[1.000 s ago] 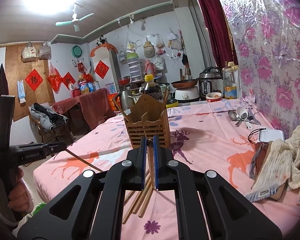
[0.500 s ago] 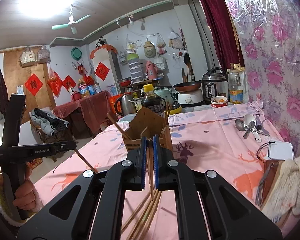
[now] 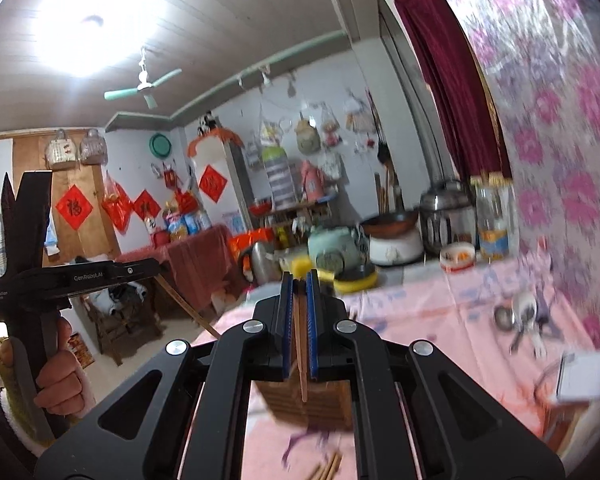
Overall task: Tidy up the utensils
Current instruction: 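Lower the chopsticks into the holder and open both tools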
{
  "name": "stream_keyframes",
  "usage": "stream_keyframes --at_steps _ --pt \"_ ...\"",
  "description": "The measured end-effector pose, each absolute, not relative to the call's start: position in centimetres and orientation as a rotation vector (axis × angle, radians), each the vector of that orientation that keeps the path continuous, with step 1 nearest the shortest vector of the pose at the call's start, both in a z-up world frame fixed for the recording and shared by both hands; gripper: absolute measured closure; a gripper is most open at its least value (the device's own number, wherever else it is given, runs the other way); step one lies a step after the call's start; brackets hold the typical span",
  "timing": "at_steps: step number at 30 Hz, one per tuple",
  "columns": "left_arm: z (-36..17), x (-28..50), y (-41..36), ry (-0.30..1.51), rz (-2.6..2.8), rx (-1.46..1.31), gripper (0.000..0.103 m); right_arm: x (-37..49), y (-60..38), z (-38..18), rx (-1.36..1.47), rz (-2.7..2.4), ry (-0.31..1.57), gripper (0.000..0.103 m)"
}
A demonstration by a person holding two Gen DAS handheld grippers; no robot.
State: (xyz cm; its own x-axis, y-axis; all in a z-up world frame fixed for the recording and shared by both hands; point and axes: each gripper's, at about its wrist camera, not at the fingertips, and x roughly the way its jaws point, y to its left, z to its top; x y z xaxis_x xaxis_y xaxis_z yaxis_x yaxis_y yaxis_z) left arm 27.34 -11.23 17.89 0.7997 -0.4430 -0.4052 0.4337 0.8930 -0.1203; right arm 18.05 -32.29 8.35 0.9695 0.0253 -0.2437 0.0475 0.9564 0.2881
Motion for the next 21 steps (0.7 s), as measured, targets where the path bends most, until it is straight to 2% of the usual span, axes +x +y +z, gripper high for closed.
stream_keyframes --at_steps 6,12,14,15,16,18,21 --pt "16.5 31.4 -12.8 0.471 -0.447 -0.023 0.097 22.3 -32.4 7.2 0.281 -0.011 0.266 0.095" --pt "11.8 35.3 -12.8 0.595 -0.44 -0.051 0.097 25.8 -32.3 2.9 0.305 0.005 0.385 0.095" --pt "10.5 36.2 -12.5 0.641 -0.423 -0.063 0.086 26.9 -32.2 1.5 0.308 0.015 0.453 0.092" --pt "10.1 36.4 -12.2 0.648 -0.412 -0.065 0.072 27.1 -32.4 1.0 0.322 0.003 0.466 0.092" --pt "9.9 36.5 -11.8 0.649 -0.4 -0.071 0.064 27.0 -32.5 0.8 0.332 0.004 0.468 0.092" --pt "9.9 36.1 -10.7 0.637 -0.382 -0.085 0.061 26.4 -32.8 1.3 0.343 -0.003 0.448 0.091" --pt "10.3 35.3 -9.2 0.617 -0.352 -0.112 0.045 25.1 -32.9 2.4 0.332 -0.019 0.419 0.091"
